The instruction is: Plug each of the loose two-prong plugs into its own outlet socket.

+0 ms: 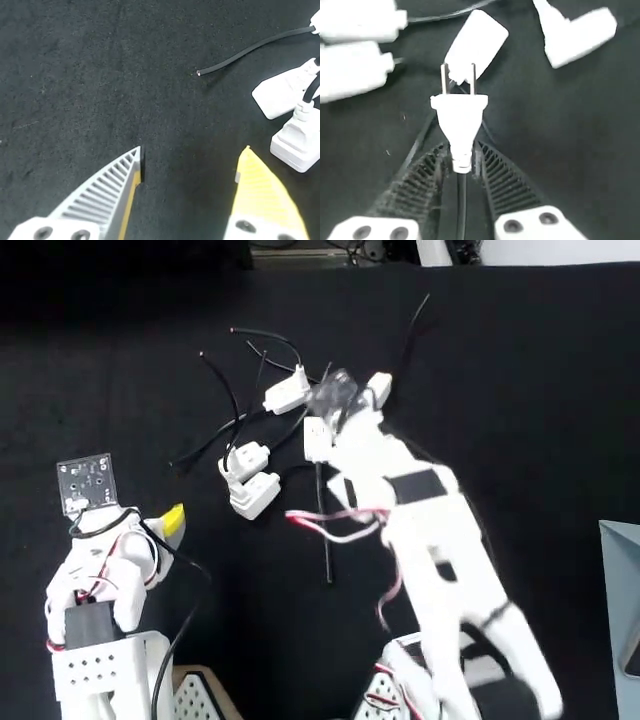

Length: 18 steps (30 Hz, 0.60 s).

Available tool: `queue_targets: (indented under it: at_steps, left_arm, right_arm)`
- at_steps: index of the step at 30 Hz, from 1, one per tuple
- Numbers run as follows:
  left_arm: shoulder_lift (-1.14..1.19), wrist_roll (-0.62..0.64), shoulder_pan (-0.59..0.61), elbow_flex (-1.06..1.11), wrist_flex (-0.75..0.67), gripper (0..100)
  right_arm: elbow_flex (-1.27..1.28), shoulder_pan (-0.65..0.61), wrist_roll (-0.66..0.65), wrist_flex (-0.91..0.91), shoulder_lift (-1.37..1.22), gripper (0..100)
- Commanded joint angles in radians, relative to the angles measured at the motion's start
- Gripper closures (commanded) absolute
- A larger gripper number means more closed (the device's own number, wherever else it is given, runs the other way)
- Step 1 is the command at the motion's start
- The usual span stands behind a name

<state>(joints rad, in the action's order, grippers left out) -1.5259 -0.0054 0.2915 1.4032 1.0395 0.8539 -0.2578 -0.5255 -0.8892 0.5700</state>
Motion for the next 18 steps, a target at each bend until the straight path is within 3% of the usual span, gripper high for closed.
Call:
queue_targets:
  at_steps: [1,11,14,18]
  left_arm:
    - [-0.006,-0.011,0.007,-0.005,0.000,70]
    - [-0.006,-0.011,0.007,0.007,-0.005,70]
    - [-0.006,-0.011,0.008,0.010,-0.005,70]
    - [-0.006,-0.011,0.008,0.010,-0.005,70]
  right_arm:
    - [0.077,0.003,-0.279,-0.003,0.143,98.7]
    - [0.305,0.051,-0.830,-0.005,0.323,98.7]
    - [0.335,0.064,-0.899,-0.005,0.348,98.7]
    - [0.352,0.064,-0.890,-0.003,0.367,98.6]
